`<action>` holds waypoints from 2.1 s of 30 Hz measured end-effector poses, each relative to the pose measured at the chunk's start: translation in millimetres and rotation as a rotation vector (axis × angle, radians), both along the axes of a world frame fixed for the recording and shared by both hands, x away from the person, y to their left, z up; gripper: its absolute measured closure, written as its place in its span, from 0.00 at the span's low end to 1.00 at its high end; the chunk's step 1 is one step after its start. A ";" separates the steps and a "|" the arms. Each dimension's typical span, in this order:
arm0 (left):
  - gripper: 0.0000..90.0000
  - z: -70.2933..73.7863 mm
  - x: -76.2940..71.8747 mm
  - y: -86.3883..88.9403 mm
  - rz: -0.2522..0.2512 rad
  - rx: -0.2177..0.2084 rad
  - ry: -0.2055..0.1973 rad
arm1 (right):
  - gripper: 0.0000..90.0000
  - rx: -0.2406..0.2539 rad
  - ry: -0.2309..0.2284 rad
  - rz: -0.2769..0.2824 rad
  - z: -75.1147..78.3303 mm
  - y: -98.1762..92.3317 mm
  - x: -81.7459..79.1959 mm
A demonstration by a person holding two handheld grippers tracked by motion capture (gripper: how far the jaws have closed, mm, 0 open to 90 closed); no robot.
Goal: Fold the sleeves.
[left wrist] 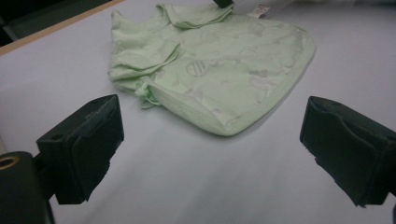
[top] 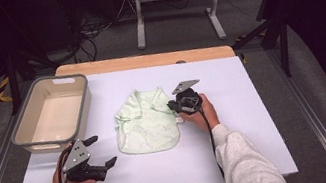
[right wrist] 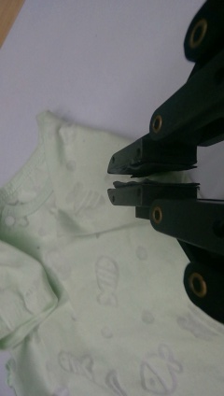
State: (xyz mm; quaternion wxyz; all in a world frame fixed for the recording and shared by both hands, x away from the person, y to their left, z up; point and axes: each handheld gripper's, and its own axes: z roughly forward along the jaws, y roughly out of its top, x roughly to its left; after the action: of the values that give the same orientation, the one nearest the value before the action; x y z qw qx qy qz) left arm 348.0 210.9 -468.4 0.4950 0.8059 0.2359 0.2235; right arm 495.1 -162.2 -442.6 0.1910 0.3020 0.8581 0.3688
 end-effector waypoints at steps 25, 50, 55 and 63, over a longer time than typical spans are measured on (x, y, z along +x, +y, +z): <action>0.08 0.5 -0.7 -3.0 -0.009 0.009 -0.011 | 0.88 0.062 -0.093 -0.011 -6.1 -14.4 -27.5; 0.08 1.2 -0.2 -5.4 -0.017 0.019 -0.021 | 0.60 0.218 -0.309 -0.013 44.4 -28.7 -69.7; 0.09 2.6 0.0 -4.4 -0.014 0.005 -0.018 | 0.48 0.212 -0.334 -0.018 50.3 -27.7 -78.2; 0.09 2.5 -0.8 -4.1 -0.009 0.008 -0.020 | 0.36 0.219 -0.362 -0.040 56.0 -27.5 -87.7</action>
State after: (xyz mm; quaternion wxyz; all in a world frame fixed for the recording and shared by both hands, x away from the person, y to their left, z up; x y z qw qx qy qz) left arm 347.1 206.8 -465.9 0.4951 0.8066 0.2264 0.2302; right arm 407.4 -189.7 -386.6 0.3154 0.2670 0.7584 0.5040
